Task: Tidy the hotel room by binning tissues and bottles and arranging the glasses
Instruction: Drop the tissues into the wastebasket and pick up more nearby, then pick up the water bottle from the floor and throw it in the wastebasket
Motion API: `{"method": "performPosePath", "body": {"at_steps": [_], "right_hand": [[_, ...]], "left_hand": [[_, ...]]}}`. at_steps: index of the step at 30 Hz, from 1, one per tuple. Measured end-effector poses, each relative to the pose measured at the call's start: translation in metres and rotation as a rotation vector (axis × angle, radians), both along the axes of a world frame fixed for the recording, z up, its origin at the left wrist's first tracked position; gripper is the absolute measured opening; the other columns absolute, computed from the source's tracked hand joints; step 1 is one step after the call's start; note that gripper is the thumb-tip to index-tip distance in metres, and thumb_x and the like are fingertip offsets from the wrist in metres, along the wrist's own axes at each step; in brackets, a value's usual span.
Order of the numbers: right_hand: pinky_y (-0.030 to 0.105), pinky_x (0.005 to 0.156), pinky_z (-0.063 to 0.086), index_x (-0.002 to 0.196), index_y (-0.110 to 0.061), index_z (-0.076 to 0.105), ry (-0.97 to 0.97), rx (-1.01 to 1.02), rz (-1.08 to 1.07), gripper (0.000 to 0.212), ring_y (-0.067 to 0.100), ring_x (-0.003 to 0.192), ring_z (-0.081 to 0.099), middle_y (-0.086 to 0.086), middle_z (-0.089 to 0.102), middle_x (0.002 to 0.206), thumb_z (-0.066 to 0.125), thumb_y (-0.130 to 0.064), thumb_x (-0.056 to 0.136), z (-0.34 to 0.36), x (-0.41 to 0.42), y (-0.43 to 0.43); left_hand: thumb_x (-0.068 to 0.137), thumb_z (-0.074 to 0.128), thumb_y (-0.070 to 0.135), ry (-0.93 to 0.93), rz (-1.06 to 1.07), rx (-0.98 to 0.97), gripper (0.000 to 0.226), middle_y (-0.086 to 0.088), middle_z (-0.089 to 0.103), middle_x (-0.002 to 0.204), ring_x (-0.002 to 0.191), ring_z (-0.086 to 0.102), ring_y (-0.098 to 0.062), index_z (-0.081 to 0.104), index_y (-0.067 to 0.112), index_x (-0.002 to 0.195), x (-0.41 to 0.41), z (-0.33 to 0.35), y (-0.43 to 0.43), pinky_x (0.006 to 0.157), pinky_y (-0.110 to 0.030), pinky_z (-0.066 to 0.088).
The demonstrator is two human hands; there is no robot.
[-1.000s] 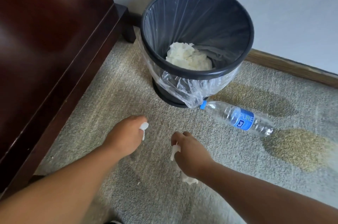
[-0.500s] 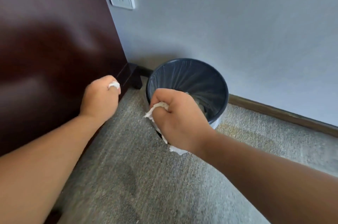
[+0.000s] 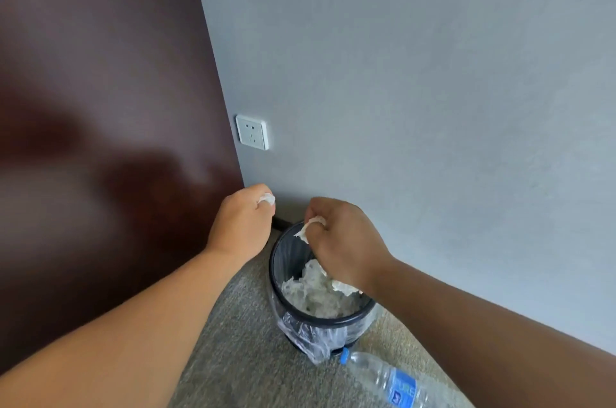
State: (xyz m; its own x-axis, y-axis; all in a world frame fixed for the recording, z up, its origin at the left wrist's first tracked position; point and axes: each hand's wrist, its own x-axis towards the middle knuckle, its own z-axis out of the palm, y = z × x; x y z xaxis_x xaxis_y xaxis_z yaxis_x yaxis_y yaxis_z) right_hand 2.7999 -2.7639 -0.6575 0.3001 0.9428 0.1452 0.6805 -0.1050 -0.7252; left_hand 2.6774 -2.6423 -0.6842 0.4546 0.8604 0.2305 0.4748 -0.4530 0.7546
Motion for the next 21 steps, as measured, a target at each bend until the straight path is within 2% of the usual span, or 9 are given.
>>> {"method": "performPosePath", "body": {"at_steps": [4,6,7,9,10,12,16,19,21], "right_hand": [[0.028,0.052,0.031,0.071,-0.020,0.049,-0.038,0.020,-0.035,0.015,0.015,0.058,0.046,-0.005,0.049,0.060,0.046,-0.013,0.084,-0.007,0.014,-0.002],[0.027,0.059,0.031,0.079,-0.022,0.048,-0.039,0.003,-0.051,0.008,0.019,0.070,0.048,-0.004,0.050,0.078,0.049,-0.018,0.086,-0.015,0.022,0.000],[0.027,0.063,0.032,0.087,-0.022,0.050,-0.018,-0.047,-0.052,0.002,0.019,0.076,0.050,-0.003,0.048,0.090,0.051,-0.024,0.087,-0.021,0.025,0.001],[0.026,0.074,0.037,0.113,-0.023,0.052,0.055,-0.201,-0.024,0.031,0.017,0.091,0.052,-0.003,0.043,0.115,0.052,-0.040,0.088,-0.032,0.033,0.002],[0.027,0.082,0.038,0.128,-0.026,0.047,0.082,-0.263,-0.006,0.045,0.017,0.101,0.052,-0.003,0.038,0.129,0.050,-0.047,0.088,-0.037,0.037,0.001],[0.033,0.097,0.038,0.141,-0.030,0.036,0.065,-0.292,0.015,0.057,0.021,0.121,0.047,-0.003,0.029,0.146,0.045,-0.050,0.088,-0.047,0.045,-0.004],[0.035,0.100,0.038,0.141,-0.027,0.037,0.013,-0.235,-0.087,0.056,0.022,0.124,0.045,0.001,0.037,0.144,0.047,-0.043,0.088,-0.070,0.063,-0.030],[0.033,0.094,0.040,0.140,-0.025,0.038,0.006,-0.269,-0.195,0.057,0.024,0.118,0.050,0.003,0.041,0.138,0.050,-0.043,0.087,-0.092,0.077,-0.055],[0.035,0.093,0.041,0.139,-0.025,0.038,0.008,-0.324,-0.238,0.057,0.025,0.118,0.050,0.005,0.042,0.137,0.051,-0.042,0.086,-0.107,0.085,-0.074]], "left_hand": [[0.079,0.041,0.012,0.048,-0.026,-0.061,0.018,0.004,0.058,0.064,0.067,0.052,-0.024,0.055,0.016,0.068,0.013,-0.008,-0.014,0.054,-0.031,0.037],[0.082,0.043,0.007,0.054,-0.029,-0.167,0.021,0.004,0.060,0.075,0.072,0.055,-0.024,0.058,0.023,0.079,0.022,-0.016,-0.020,0.057,-0.033,0.046],[0.082,0.044,0.009,0.043,-0.030,-0.249,0.023,0.002,0.061,0.085,0.078,0.058,-0.025,0.059,0.024,0.088,0.026,-0.020,-0.023,0.063,-0.040,0.053],[0.085,0.047,0.014,0.048,-0.040,-0.389,0.035,0.000,0.059,0.116,0.099,0.059,-0.024,0.056,0.029,0.115,0.032,-0.028,-0.027,0.082,-0.048,0.055],[0.087,0.048,0.017,0.087,-0.054,-0.421,0.044,-0.001,0.053,0.129,0.109,0.055,-0.024,0.049,0.030,0.129,0.033,-0.032,-0.028,0.089,-0.046,0.051],[0.090,0.045,0.020,0.213,-0.067,-0.376,0.054,-0.006,0.041,0.142,0.119,0.048,-0.025,0.035,0.028,0.142,0.034,-0.042,-0.028,0.093,-0.039,0.044],[0.091,0.043,0.022,0.353,-0.050,-0.186,0.044,-0.005,0.042,0.138,0.122,0.047,-0.020,0.041,0.024,0.135,0.033,-0.057,-0.040,0.092,-0.034,0.040],[0.091,0.046,0.019,0.345,-0.198,-0.102,0.036,0.001,0.049,0.128,0.119,0.049,-0.014,0.050,0.024,0.127,0.043,-0.067,-0.068,0.095,-0.031,0.041],[0.090,0.048,0.018,0.340,-0.285,-0.072,0.034,0.003,0.051,0.122,0.113,0.051,-0.012,0.053,0.024,0.123,0.054,-0.071,-0.092,0.090,-0.028,0.040]]}}
